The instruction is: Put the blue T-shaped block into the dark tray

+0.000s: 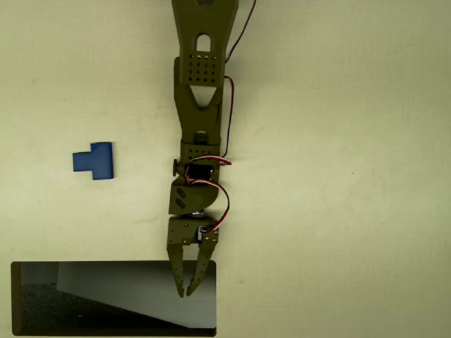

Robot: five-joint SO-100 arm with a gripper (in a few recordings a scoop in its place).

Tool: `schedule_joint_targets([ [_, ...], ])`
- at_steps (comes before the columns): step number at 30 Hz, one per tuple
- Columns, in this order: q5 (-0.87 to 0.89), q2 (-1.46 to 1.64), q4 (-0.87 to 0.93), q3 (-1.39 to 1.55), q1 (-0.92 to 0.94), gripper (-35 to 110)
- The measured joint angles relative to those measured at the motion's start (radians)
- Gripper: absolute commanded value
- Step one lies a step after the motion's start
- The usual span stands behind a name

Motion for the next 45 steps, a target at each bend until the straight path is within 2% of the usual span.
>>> schedule_joint_targets([
  [41,0.006,0.0,0.0,0.0,-0.018,0],
  [45,0.121,0.012,0.012,0.0,-0.028,0],
])
